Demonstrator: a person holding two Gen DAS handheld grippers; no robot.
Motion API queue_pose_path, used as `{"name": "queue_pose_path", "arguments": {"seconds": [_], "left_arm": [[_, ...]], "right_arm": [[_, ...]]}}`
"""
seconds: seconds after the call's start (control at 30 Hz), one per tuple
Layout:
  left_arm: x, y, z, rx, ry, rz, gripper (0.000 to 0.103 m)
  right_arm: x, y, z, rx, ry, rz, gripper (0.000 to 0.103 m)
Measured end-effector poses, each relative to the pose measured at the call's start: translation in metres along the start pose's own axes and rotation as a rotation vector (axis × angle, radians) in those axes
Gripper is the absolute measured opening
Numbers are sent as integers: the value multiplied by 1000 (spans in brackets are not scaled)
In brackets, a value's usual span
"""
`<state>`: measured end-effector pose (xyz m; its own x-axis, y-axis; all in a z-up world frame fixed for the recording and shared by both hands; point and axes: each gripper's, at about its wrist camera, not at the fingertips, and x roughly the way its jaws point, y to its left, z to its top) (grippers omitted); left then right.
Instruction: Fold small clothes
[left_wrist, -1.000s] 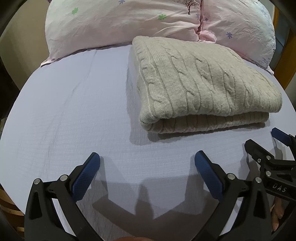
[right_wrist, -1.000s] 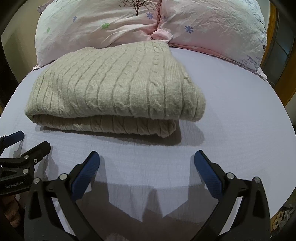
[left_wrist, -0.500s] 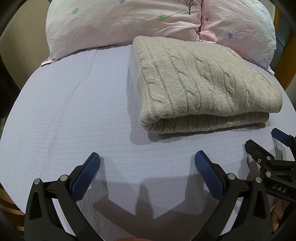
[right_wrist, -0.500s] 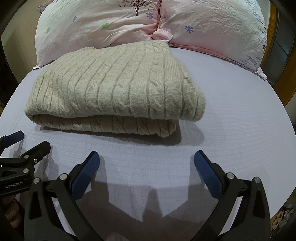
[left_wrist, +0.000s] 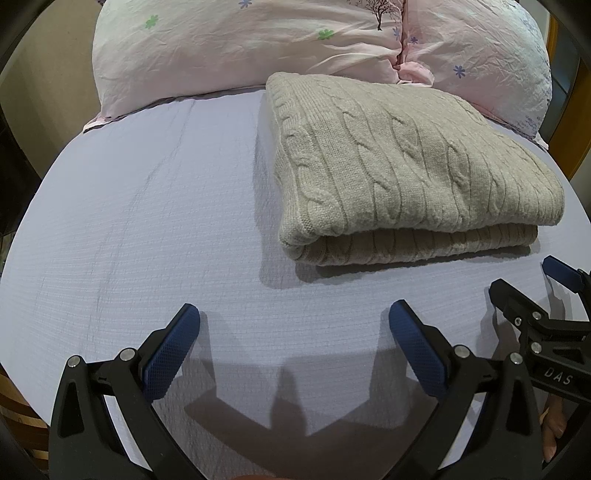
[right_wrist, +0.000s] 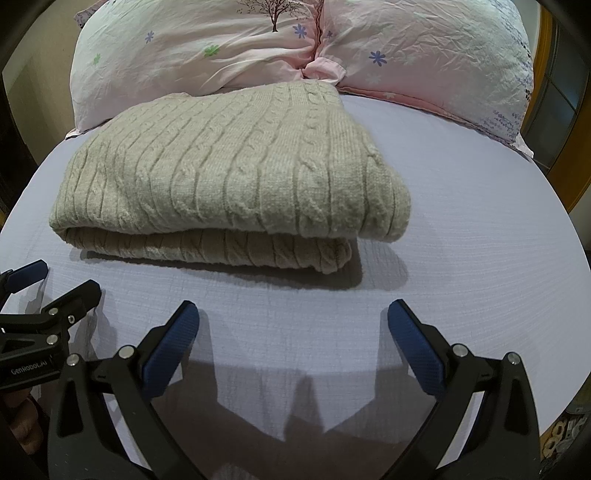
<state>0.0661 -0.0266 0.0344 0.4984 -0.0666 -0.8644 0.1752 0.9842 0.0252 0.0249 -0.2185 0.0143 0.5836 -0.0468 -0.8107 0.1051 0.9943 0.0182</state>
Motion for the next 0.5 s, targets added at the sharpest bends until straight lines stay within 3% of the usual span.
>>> {"name": "queue_pose_path", "arguments": {"seconds": [0.5], "left_arm": [[0,1,0,2,0,-1,102]], "right_arm": [[0,0,0,-2,0,1,101]]}}
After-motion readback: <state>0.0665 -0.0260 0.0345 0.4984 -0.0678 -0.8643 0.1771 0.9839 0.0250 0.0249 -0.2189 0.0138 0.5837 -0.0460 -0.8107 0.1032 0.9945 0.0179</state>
